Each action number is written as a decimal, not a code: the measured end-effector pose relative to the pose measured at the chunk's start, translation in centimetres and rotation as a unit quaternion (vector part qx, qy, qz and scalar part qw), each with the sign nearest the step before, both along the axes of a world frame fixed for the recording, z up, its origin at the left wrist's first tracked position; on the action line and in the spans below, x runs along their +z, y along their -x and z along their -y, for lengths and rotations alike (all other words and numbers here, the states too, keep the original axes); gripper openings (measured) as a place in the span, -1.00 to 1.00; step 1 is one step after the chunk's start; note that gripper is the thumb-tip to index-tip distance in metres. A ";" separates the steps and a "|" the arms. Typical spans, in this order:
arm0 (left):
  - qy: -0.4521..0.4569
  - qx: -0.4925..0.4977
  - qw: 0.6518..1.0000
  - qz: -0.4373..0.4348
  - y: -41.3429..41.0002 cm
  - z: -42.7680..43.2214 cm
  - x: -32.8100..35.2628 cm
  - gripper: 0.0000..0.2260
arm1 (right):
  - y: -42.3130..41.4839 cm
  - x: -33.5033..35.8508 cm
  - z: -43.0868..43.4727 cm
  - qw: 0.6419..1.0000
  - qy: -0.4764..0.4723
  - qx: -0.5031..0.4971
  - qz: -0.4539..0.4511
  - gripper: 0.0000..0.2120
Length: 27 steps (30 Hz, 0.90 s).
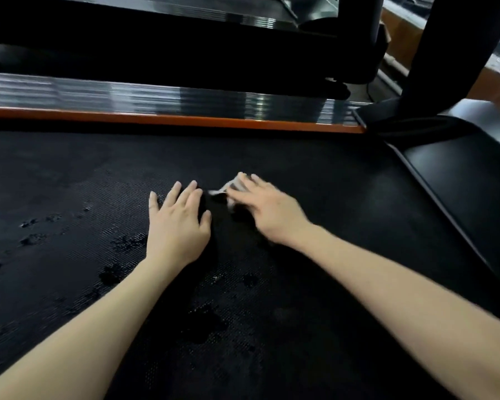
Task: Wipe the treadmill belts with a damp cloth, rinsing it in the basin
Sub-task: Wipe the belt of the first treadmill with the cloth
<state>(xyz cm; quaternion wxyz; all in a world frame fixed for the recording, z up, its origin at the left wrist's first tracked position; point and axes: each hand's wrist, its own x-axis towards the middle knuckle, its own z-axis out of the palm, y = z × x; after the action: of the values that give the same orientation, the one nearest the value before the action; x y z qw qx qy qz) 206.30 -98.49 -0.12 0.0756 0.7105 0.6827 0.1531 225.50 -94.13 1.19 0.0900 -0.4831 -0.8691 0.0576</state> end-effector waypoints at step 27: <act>0.029 -0.032 0.993 -0.109 4.9 -6.0 -0.3 -0.24 | 5.6 0.1 -10.6 0.995 0.005 -0.100 0.017 -0.56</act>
<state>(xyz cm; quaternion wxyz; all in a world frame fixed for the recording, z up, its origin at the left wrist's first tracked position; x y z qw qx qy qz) 201.40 -92.45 -0.46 0.0261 0.7421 0.6677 0.0526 219.92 -83.57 1.31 0.0783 -0.5690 -0.8174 0.0440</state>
